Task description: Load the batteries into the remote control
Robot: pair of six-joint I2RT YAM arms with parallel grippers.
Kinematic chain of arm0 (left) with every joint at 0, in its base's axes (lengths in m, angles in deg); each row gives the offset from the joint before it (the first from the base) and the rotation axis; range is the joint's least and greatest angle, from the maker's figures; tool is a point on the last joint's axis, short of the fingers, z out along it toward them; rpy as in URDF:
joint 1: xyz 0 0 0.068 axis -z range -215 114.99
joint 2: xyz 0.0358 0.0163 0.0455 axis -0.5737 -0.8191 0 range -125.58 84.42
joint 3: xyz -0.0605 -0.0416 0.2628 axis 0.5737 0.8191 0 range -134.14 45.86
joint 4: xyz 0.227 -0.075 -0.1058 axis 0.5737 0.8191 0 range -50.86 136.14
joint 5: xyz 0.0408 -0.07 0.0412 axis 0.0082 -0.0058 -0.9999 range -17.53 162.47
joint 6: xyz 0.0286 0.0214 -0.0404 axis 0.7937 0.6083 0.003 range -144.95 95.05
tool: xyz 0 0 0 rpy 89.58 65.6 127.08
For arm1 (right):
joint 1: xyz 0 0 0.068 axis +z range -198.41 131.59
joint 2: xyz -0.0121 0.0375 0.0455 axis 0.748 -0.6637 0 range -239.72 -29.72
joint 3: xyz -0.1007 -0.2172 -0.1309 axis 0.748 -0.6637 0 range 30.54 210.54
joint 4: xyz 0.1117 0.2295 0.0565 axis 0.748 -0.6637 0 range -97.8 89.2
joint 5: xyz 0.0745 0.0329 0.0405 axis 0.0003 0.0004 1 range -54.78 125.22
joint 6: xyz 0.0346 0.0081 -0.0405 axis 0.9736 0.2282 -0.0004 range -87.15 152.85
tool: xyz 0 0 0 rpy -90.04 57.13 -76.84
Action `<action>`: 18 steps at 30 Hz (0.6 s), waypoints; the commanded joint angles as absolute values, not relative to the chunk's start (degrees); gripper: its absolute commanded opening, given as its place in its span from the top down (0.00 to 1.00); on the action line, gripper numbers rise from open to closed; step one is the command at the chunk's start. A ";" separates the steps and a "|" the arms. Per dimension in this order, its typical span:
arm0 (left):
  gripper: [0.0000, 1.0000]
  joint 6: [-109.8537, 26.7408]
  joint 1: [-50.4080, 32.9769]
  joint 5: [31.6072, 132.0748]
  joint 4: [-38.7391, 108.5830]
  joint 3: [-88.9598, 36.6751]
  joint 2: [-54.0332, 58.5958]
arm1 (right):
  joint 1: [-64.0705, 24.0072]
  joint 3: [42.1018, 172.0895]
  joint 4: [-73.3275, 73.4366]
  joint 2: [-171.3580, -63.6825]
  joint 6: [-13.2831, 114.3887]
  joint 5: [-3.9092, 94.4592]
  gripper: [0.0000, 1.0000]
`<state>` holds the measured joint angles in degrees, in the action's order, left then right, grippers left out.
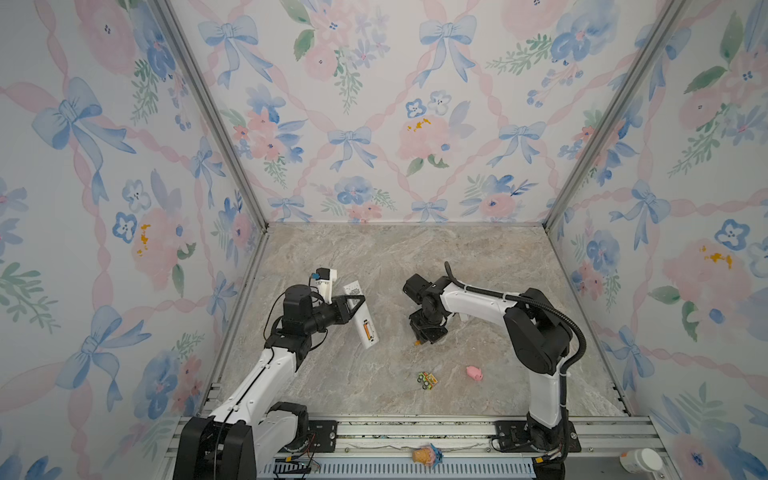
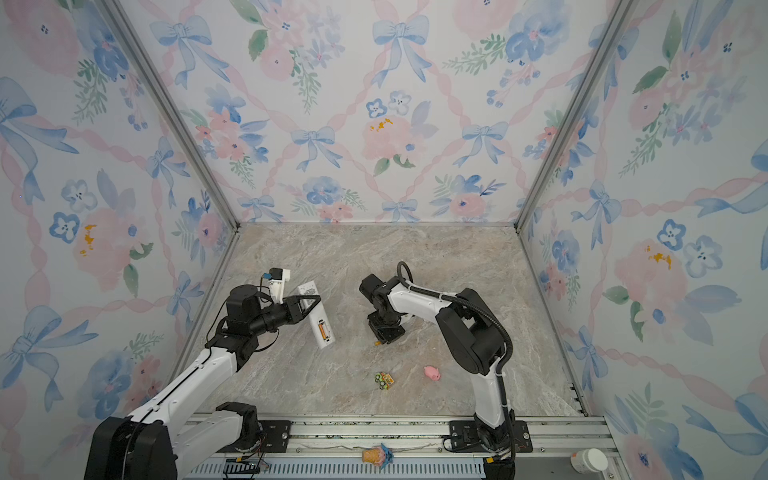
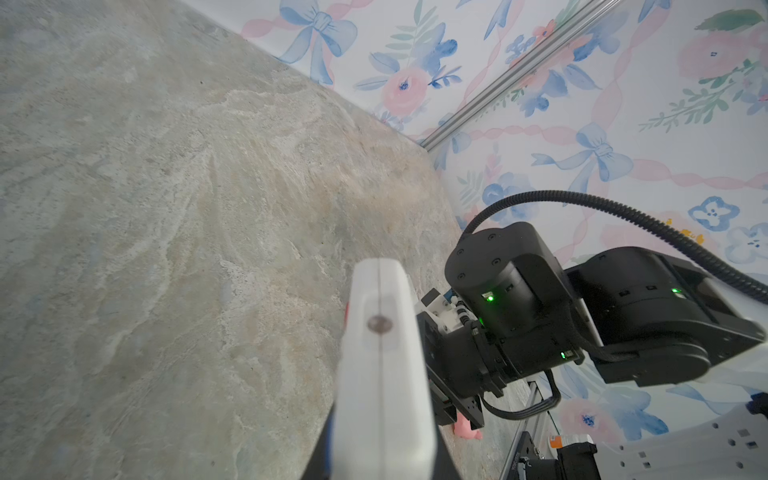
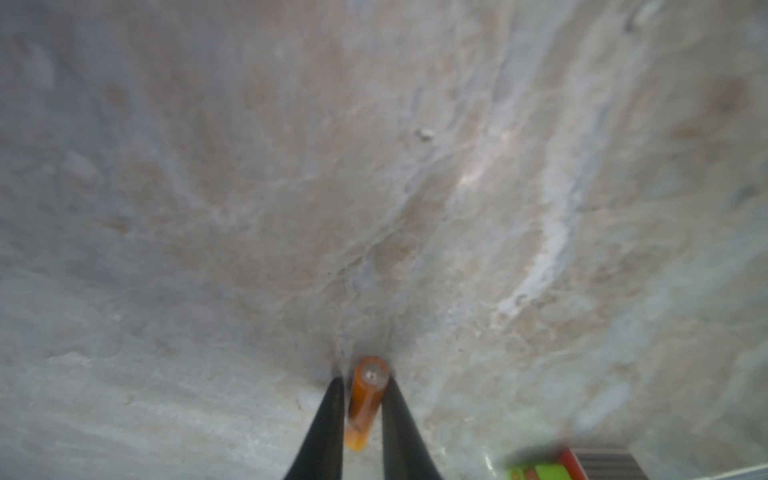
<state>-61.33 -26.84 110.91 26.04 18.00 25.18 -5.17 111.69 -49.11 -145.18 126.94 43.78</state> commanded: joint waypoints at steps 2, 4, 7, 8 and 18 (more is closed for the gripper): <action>1.00 -60.81 -27.24 112.26 25.46 18.67 26.16 | -6.68 114.56 -55.93 -147.79 119.27 40.74 0.87; 1.00 -60.72 -27.25 112.15 25.43 18.62 26.13 | -7.31 116.76 -58.81 -148.81 114.67 39.31 0.89; 1.00 -60.87 -27.25 112.23 25.43 18.60 26.05 | -8.17 120.52 -63.75 -150.87 106.77 36.36 0.91; 1.00 -60.95 -27.26 112.32 25.48 18.61 26.05 | -8.40 121.66 -64.77 -151.50 104.10 35.50 0.91; 1.00 -61.16 -27.18 113.93 25.40 18.76 25.15 | -8.28 125.70 -64.87 -153.54 78.30 31.18 0.96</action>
<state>-61.35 -26.84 112.13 26.04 18.07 25.18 -8.30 123.77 -62.51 -152.11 89.67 33.44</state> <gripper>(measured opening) 0.172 0.103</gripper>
